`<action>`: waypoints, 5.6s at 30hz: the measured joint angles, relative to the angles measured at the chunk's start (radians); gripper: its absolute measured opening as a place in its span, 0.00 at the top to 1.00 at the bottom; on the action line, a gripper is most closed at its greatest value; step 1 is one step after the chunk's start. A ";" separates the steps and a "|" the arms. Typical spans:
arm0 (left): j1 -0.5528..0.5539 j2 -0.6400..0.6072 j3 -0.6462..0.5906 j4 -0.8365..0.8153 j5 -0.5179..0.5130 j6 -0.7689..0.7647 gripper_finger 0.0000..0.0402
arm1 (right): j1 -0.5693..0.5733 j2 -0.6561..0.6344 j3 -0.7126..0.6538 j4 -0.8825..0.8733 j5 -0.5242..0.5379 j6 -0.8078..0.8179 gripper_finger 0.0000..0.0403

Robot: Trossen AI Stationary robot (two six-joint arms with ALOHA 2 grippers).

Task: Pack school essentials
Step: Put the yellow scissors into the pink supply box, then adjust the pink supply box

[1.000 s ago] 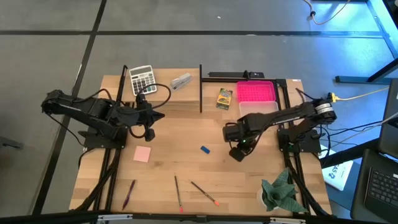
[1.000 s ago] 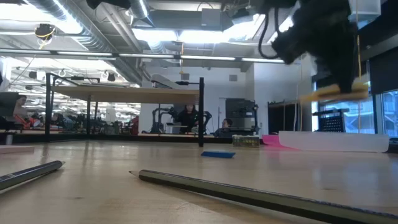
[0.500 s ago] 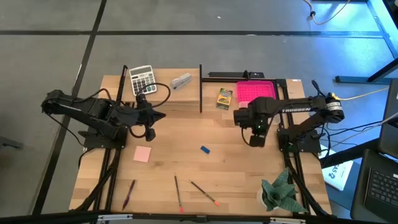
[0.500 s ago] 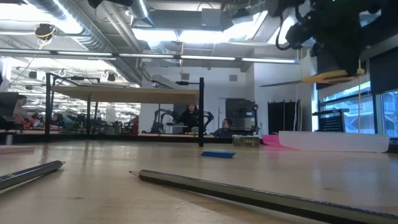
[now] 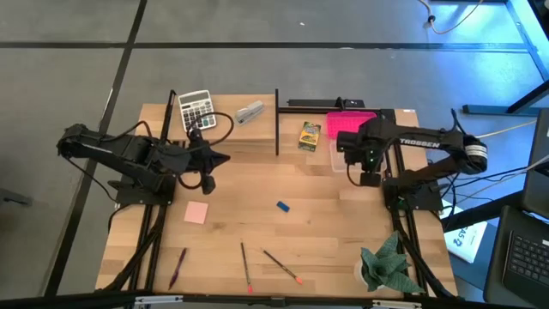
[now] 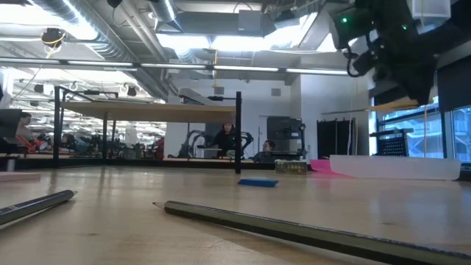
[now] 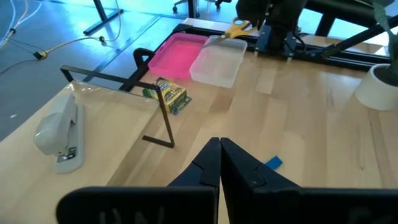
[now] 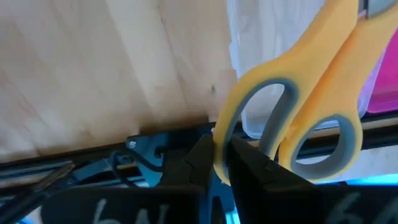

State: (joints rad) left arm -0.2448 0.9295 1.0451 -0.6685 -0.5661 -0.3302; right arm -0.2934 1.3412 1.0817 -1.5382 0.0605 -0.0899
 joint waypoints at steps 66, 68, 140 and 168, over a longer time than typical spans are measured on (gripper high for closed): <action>0.044 0.000 0.000 0.034 -0.046 -0.001 1.00 | -0.217 -0.032 -0.412 0.405 0.081 -0.306 0.90; 0.044 0.000 0.000 0.034 -0.045 -0.001 1.00 | -0.217 -0.032 -0.434 0.427 0.081 -0.308 0.90; 0.044 0.000 0.000 0.032 -0.046 0.001 1.00 | -0.212 0.112 -0.329 0.557 -0.171 -0.259 0.76; 0.044 0.000 0.000 0.032 -0.046 0.000 1.00 | -0.080 0.112 -0.216 0.520 -0.104 -0.228 0.76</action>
State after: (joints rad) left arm -0.2012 0.9298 1.0451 -0.6361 -0.6117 -0.3298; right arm -0.3737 1.4532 0.8655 -1.0180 -0.0433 -0.3176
